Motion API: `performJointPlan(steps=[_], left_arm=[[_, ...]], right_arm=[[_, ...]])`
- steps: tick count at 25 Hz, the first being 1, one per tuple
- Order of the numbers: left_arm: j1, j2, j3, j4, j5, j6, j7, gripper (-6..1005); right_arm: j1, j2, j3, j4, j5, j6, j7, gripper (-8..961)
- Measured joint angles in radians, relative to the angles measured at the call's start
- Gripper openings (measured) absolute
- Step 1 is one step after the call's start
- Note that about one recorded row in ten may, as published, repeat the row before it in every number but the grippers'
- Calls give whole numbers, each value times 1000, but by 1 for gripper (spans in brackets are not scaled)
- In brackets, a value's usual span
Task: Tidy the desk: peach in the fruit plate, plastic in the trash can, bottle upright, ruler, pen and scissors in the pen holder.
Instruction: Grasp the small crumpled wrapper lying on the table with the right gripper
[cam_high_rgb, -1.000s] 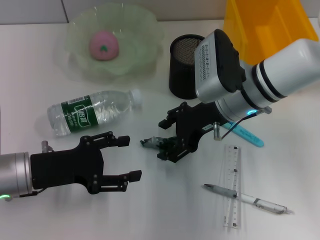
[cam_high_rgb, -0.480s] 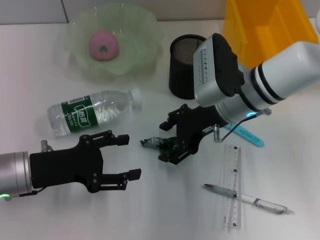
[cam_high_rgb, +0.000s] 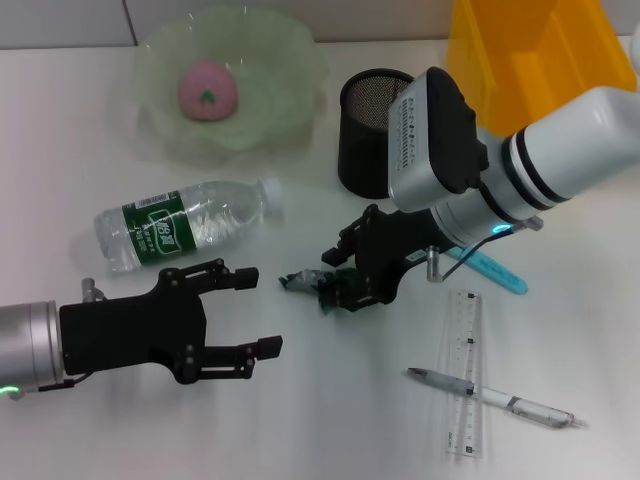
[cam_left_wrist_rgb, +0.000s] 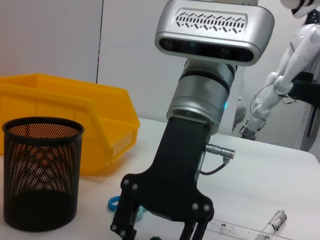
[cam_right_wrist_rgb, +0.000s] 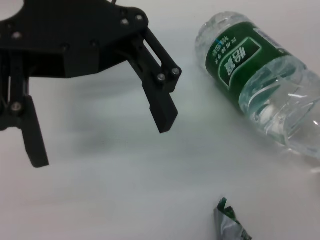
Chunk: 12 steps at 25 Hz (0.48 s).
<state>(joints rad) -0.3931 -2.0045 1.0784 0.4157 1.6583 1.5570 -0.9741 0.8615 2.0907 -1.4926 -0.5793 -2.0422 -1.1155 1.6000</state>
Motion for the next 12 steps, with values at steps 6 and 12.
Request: performJointPlan(steps=[6, 12], left_arm=[[0, 1, 0, 0, -1, 0, 0, 807], [1, 2, 0, 0, -4, 0, 0, 805]], right_arm=[[-2, 0, 0, -4, 3, 1, 0, 555], [-2, 0, 0, -5, 4, -5, 0, 321]])
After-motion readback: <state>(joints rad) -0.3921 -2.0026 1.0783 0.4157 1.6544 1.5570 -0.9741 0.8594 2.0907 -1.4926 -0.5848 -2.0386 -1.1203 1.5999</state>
